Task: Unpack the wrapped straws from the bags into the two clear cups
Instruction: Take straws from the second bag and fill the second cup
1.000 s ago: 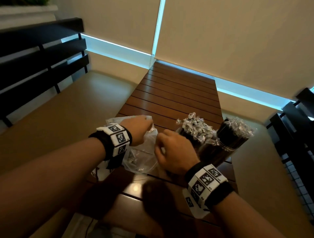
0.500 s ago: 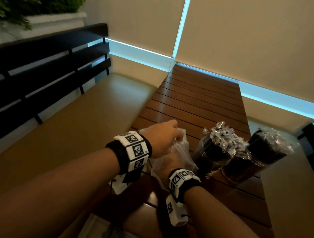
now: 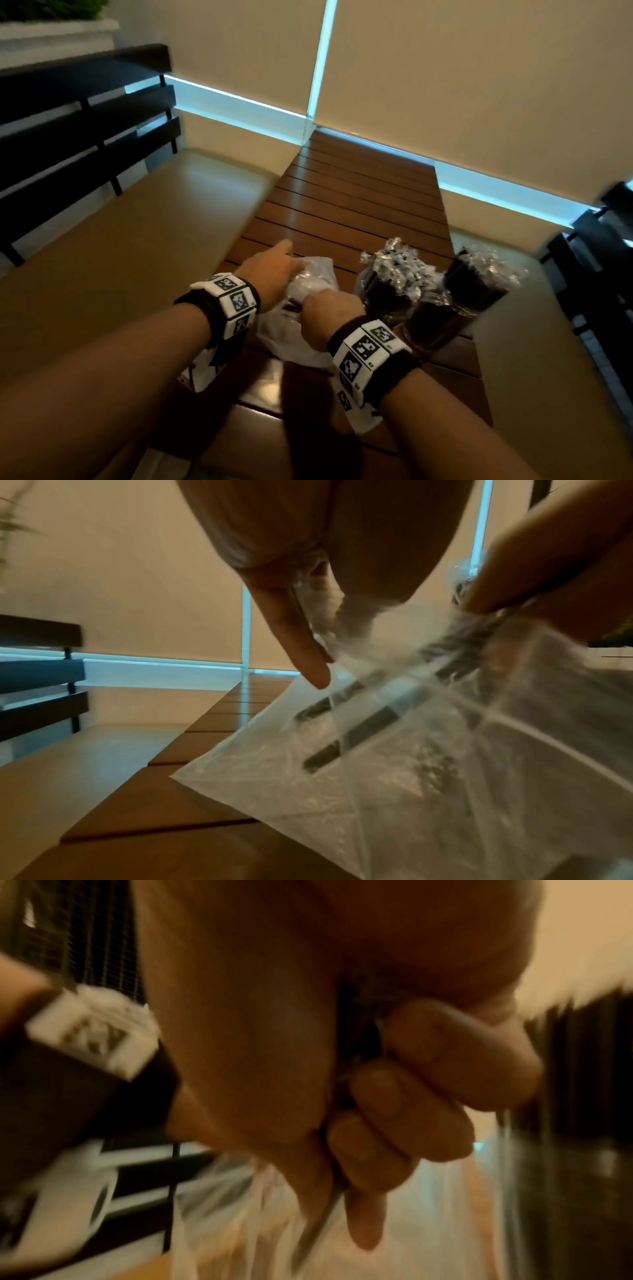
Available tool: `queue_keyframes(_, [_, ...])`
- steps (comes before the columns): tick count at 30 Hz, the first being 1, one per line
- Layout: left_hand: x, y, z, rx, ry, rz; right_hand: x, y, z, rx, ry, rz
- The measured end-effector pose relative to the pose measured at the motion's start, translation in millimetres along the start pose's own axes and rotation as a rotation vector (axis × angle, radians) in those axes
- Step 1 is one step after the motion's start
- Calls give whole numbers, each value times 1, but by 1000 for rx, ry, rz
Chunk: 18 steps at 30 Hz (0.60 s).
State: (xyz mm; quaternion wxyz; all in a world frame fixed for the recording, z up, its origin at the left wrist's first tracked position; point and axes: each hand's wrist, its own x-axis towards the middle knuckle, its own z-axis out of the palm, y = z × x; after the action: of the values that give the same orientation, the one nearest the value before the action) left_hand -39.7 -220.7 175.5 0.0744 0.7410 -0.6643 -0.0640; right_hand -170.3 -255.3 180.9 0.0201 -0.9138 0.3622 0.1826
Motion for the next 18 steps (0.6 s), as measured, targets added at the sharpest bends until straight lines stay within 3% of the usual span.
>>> queue_keyframes(5, [6, 5, 7, -76, 16, -131, -71, 37, -69, -163, -6, 3])
queue_keyframes(8, [3, 17, 13, -67, -53, -147, -111, 58, -106, -219, 22, 40])
queue_keyframes(10, [-3, 26, 13, -46, -89, -137, -128, 72, -127, -193, 95, 49])
queue_keyframes(13, [-7, 35, 1, -102, -88, -121, -123, 82, -129, -69, 340, 85])
queue_keyframes(15, [-6, 43, -20, -243, -12, -75, -107, 82, -110, 34, 489, 69])
queue_keyframes(18, [-7, 55, -61, -809, 25, 22, -81, 73, -69, 165, 587, 36])
